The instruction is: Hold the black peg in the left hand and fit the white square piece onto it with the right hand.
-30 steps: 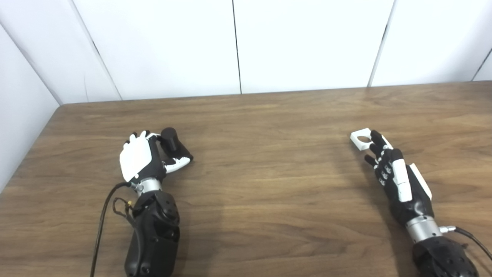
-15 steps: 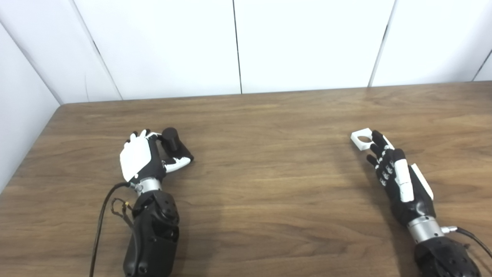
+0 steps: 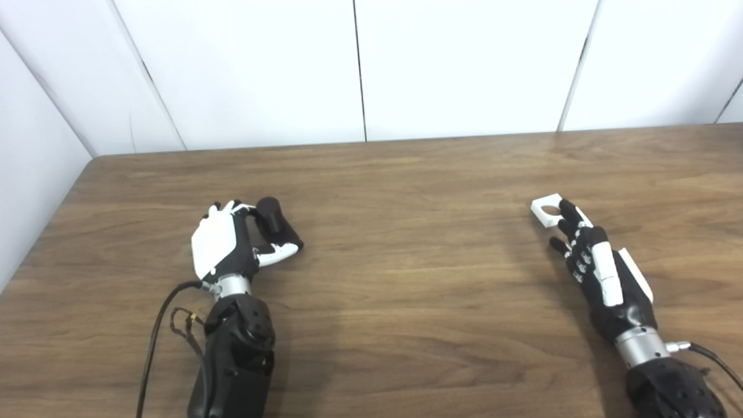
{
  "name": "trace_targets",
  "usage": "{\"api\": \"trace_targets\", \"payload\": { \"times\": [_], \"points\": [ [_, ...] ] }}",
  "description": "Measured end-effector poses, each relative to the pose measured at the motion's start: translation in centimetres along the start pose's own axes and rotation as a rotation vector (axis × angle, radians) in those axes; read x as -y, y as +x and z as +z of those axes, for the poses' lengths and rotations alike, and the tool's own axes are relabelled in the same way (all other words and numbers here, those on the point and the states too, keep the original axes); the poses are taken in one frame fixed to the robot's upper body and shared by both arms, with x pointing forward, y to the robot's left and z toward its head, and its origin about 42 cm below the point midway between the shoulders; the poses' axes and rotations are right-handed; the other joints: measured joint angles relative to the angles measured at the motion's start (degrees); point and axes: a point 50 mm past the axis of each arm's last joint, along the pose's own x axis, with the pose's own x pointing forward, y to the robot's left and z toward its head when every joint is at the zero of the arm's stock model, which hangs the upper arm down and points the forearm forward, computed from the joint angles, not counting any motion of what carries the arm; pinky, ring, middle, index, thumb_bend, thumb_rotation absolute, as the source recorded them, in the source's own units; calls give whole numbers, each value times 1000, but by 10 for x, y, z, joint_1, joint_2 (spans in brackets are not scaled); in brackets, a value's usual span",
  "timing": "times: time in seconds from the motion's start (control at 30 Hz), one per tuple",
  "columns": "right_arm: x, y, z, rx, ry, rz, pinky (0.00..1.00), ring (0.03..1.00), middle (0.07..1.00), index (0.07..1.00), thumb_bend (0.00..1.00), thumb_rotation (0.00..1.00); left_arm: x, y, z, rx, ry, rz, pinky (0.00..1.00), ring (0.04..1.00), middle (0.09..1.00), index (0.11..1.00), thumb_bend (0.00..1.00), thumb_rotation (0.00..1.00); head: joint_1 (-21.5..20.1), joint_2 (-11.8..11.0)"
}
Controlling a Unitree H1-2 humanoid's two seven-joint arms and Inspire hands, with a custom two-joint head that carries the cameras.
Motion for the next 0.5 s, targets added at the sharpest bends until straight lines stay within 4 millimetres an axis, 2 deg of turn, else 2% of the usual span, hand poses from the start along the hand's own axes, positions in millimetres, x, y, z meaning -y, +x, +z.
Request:
{"api": "trace_targets", "payload": {
  "times": [0.27,0.5],
  "points": [
    [-1,0,0,-4,-5,3,959,1000,1000,971,643,1000,1,-17,10,28,-22,-68,1000,994,910,656,742,299,-5,2],
    [-1,0,-1,-8,-12,4,960,1000,1000,971,672,1000,13,-50,24,141,14,-119,1000,985,894,648,752,324,-11,3]
  ]
}}
